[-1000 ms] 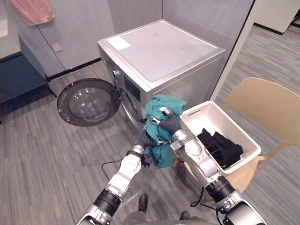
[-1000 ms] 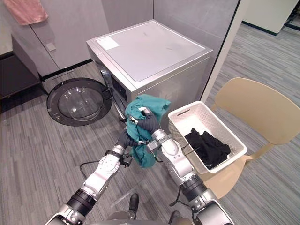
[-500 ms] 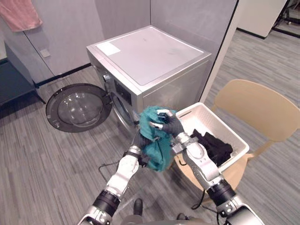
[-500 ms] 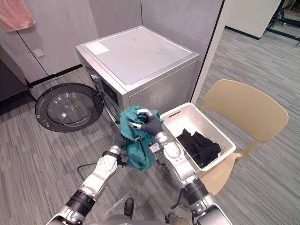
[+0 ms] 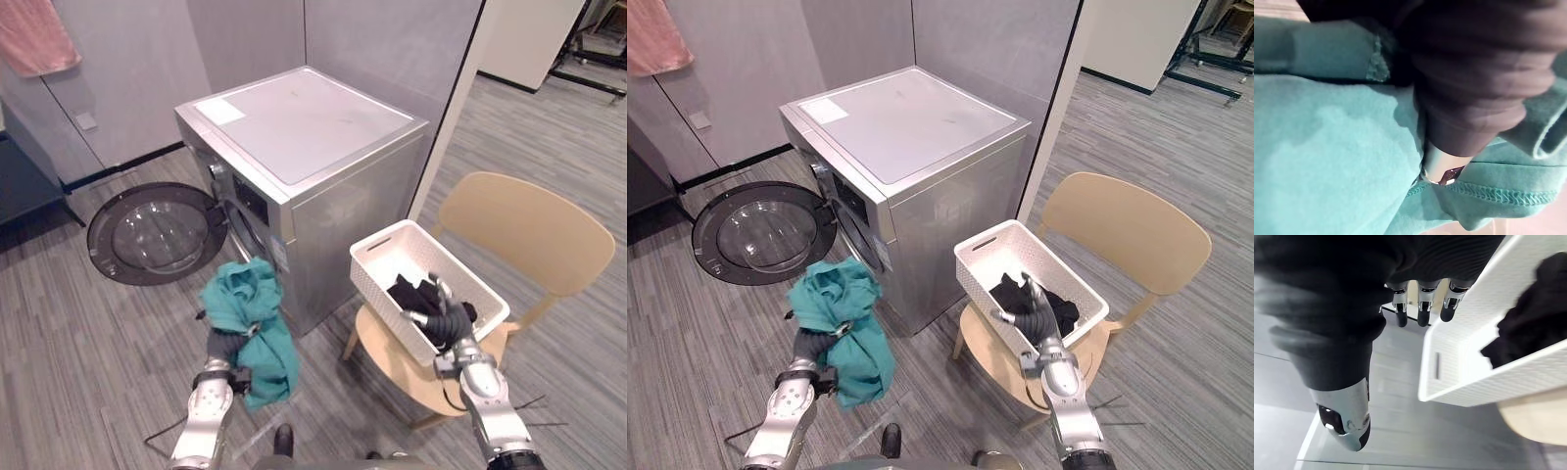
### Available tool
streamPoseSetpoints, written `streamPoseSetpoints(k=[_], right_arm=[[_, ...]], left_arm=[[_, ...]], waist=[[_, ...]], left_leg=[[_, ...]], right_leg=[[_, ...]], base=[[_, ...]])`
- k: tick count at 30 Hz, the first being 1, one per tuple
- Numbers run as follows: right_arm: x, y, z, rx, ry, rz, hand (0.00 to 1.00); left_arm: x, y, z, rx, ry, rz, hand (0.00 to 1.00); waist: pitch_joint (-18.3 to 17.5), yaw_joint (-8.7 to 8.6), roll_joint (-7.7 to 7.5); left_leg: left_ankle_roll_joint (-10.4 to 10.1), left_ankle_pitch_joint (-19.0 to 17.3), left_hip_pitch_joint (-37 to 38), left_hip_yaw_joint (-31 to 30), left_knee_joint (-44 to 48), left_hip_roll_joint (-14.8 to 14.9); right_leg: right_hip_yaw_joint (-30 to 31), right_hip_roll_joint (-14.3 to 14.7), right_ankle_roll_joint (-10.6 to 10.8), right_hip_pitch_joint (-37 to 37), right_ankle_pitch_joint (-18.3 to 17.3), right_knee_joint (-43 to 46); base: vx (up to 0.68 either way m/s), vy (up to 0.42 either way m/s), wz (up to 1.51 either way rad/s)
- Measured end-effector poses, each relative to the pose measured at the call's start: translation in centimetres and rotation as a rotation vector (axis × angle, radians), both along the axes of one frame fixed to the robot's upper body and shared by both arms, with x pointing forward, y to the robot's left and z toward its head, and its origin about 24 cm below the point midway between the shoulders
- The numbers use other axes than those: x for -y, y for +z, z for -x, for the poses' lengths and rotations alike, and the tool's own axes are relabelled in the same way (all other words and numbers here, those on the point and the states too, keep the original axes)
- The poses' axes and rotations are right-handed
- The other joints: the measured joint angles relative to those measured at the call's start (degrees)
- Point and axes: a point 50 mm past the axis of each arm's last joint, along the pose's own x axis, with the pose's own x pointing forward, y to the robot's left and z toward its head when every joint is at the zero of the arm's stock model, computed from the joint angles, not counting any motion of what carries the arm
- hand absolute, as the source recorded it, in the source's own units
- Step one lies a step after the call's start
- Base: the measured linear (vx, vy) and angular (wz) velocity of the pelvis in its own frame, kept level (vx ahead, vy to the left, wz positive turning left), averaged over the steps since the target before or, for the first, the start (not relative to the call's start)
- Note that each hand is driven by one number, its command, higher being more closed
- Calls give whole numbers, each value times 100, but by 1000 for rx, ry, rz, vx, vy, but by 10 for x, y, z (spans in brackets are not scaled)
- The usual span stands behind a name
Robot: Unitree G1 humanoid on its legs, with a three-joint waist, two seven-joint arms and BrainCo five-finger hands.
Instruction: Pick up the laundry basket with both hands and put the clothes into the washing machine.
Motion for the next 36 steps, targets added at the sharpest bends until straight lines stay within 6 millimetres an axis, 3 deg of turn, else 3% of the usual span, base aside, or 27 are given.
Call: streamPoseSetpoints(k=[4, 5, 6, 7, 9, 10, 11, 12, 14, 15, 17, 18, 19, 20, 21, 22, 24, 26, 28, 29, 30, 31, 32, 33, 34, 35, 36], right_arm=[[10, -51, 36, -282, -45, 34, 0], [10, -59, 44, -330, -61, 34, 0], [8, -64, 49, -366, -82, 27, 0], [7, -67, 51, -381, -93, 26, 0], [6, -71, 51, -404, -109, 43, 0], [5, -71, 49, -407, -108, 49, 0], [4, -71, 47, -408, -106, 51, 0], [1, -71, 43, -400, -110, 52, 0], [-5, -68, 35, -376, -113, 33, 0], [-9, -68, 33, -369, -126, 20, 0], [-10, -69, 34, -374, -143, 13, 0], [-8, -69, 39, -377, -164, 7, 0], [-8, -69, 42, -376, -167, 4, 0], [-11, -69, 45, -369, -173, -11, 0], [-13, -69, 47, -367, -175, -22, 0], [-19, -69, 49, -363, -180, -49, 0], [-25, -69, 49, -356, -189, -79, 0], [-25, -69, 49, -357, -194, -87, 0], [-24, -74, 56, -393, -199, -83, 0], [-23, -76, 59, -404, -214, -91, 0], [-21, -77, 64, -412, -227, -91, 0], [-21, -77, 64, -412, -227, -91, 0], [-20, -74, 61, -395, -223, -87, 0], [-24, -71, 57, -374, -210, -95, 0], [-27, -68, 54, -352, -192, -92, 0], [-30, -64, 49, -325, -175, -92, 0], [-30, -60, 45, -299, -168, -92, 0]], left_arm=[[4, -11, 5, -49, 23, 54, 100], [6, -13, 6, -54, 28, 65, 100], [8, -13, 5, -57, 33, 76, 100], [10, -14, 5, -58, 35, 85, 100], [17, -18, 8, -73, 40, 110, 100], [17, -20, 9, -85, 41, 112, 100], [17, -24, 12, -107, 42, 112, 100], [15, -30, 19, -139, 50, 110, 100], [14, -34, 22, -158, 47, 106, 100], [14, -34, 22, -162, 35, 109, 100], [17, -36, 26, -177, 29, 118, 100], [19, -38, 30, -193, 19, 124, 100], [18, -37, 30, -191, 16, 122, 100], [18, -33, 28, -174, 8, 115, 100], [16, -30, 27, -162, 10, 107, 100], [10, -25, 24, -142, 13, 87, 100], [10, -20, 18, -115, 7, 78, 100], [14, -16, 9, -95, -16, 77, 100], [19, -16, 3, -86, -35, 92, 100], [25, -15, 0, -82, -61, 93, 100], [28, -14, -1, -80, -80, 80, 100], [32, -13, -3, -78, -98, 75, 100], [40, -13, -5, -73, -117, 86, 100], [44, -14, -4, -78, -128, 98, 100], [47, -14, -1, -76, -135, 114, 100], [49, -12, 0, -68, -140, 119, 100], [51, -11, -2, -60, -148, 127, 100]], waist=[[114, 140, 111], [173, 147, 116], [260, 138, 111], [309, 137, 111], [396, 169, 129], [405, 144, 147], [424, 151, 179], [454, 157, 138], [548, 157, -12], [646, 200, -171], [733, 300, -317], [754, 281, -323], [782, 252, -305], [837, 228, -293], [871, 191, -268], [901, 109, -302], [956, 68, -412], [986, -117, -471], [964, -190, -513], [943, -196, -543], [909, -259, -546], [908, -323, -522], [920, -321, -368], [956, -326, -269], [955, -256, -218], [943, -116, -220], [931, -16, -202]], left_leg=[[202, 125, -479, -412, 160, -181], [590, 59, -589, -204, 201, -235], [1110, -183, -703, 384, 287, -225], [1250, -285, -745, 816, 357, -184], [1296, -320, -888, 2023, 474, 8], [1291, -296, -927, 2315, 546, 48], [1085, -98, -933, 2463, 620, 92], [726, 68, -888, 2378, 651, 12], [725, -15, -870, 2205, 663, -215], [776, -201, -898, 2110, 846, -359], [837, -614, -900, 1969, 1232, -514], [935, -1004, -844, 1700, 1640, -665], [957, -1165, -766, 1567, 1772, -669], [971, -1371, -651, 1328, 1932, -652], [983, -1445, -583, 1199, 1974, -648], [1028, -1553, -370, 1045, 1926, -666], [1037, -1725, -60, 873, 1866, -779], [1032, -1863, 93, 634, 1808, -914], [931, -1949, 286, 416, 1782, -959], [806, -2082, 453, 235, 1770, -1012], [682, -2173, 637, 92, 1774, -982], [619, -2207, 696, 92, 1828, -945], [409, -2242, 650, 286, 2255, -719], [157, -2083, 302, 786, 3825, -376], [155, -1329, -136, 1160, 5346, 65], [298, -1351, -534, 1375, 6260, 420], [427, -1519, -822, 1480, 6614, 591]], right_leg=[[-739, -167, 23, 3, -104, 1], [-966, -308, 36, 42, -153, 34], [-1262, -424, 55, 121, -165, 40], [-1455, -513, 112, 175, -139, 35], [-1983, -729, 176, 261, -156, 67], [-2124, -783, 229, 302, -181, 118], [-2195, -814, 270, 387, -206, 146], [-2256, -844, 391, 534, -250, 127], [-2263, -940, 444, 745, -241, -5], [-2301, -1132, 546, 861, -264, 67], [-2262, -1501, 622, 891, -317, 725], [-1724, -1918, -99, 621, -118, 1970], [-1204, -1983, -538, 367, 117, 2552], [-313, -1732, -454, 20, -194, 3220], [52, -1509, -339, -187, -424, 3483], [567, -1107, -218, -654, -731, 3783], [728, -767, -88, -1327, -854, 3532], [578, -625, 1, -1782, -797, 2723], [437, -458, -77, -1896, -464, 1551], [437, -367, -242, -1890, -22, 865], [426, -308, -508, -1746, 492, 763], [359, -312, -702, -1644, 741, 738], [113, -198, -756, -1387, 536, 746], [26, 80, -824, -779, 386, 544], [170, 362, -903, -265, 280, 224], [468, 533, -964, 6, 186, 76], [689, 627, -985, 126, 173, -10]], base=[[27, -1, 89], [38, 68, 137], [47, 55, 142], [81, 68, 142], [134, 85, 121], [193, 59, 103], [206, 27, 85], [207, 33, 78], [193, 74, 80], [246, 130, 74], [252, 163, 68], [259, 204, 80], [344, 228, 95], [238, 105, 72], [304, 81, 90], [305, 61, 70], [357, 45, 65], [339, -31, 81], [402, -86, 73], [544, -140, 83], [600, -164, 89], [651, -194, 79], [885, -279, 46], [849, -270, -4], [899, -259, -80], [513, -116, -127], [581, -98, -147]])
